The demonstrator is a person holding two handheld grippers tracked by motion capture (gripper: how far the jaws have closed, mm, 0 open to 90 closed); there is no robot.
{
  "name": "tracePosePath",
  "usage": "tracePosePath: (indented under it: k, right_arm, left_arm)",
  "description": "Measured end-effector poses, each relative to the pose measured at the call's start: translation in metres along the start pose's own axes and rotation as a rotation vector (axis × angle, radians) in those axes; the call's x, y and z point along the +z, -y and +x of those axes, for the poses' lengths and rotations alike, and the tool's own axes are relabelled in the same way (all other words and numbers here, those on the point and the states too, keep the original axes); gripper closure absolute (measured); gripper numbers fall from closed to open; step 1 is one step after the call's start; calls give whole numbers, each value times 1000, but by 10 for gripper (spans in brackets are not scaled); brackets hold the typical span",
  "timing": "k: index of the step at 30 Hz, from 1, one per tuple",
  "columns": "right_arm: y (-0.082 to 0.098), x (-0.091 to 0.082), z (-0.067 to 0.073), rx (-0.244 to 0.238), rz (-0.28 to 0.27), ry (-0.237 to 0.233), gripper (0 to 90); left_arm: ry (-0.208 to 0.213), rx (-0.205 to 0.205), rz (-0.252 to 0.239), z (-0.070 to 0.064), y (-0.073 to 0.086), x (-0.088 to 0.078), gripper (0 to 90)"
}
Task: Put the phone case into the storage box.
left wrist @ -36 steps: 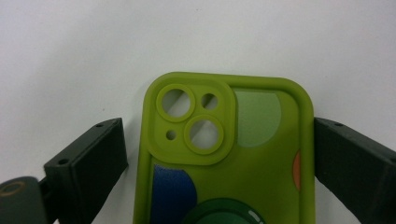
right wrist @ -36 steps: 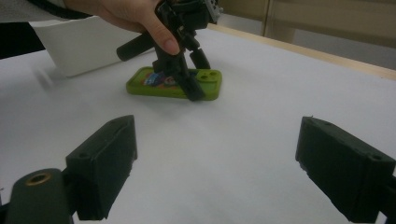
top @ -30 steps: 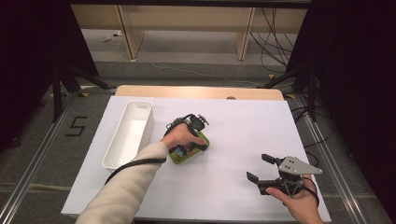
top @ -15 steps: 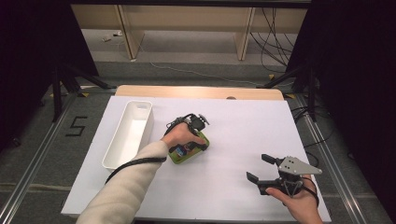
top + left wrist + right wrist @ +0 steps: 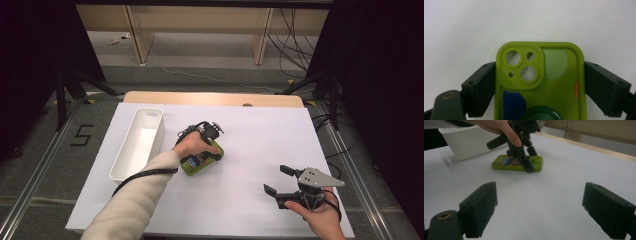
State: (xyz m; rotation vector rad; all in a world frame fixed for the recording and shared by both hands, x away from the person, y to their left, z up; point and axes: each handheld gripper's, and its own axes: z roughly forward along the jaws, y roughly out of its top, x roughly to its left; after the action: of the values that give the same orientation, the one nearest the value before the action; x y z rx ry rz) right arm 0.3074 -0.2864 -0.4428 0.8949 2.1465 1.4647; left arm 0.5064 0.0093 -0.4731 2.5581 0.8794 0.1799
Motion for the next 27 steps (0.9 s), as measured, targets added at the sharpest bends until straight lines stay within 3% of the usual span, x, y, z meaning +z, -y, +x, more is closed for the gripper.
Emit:
tracePosePath:
  k: [27]
  right_arm:
    - [0,1,0,4,-1,-2,138]
  left_arm:
    - [0,1,-15,0,2,0,158]
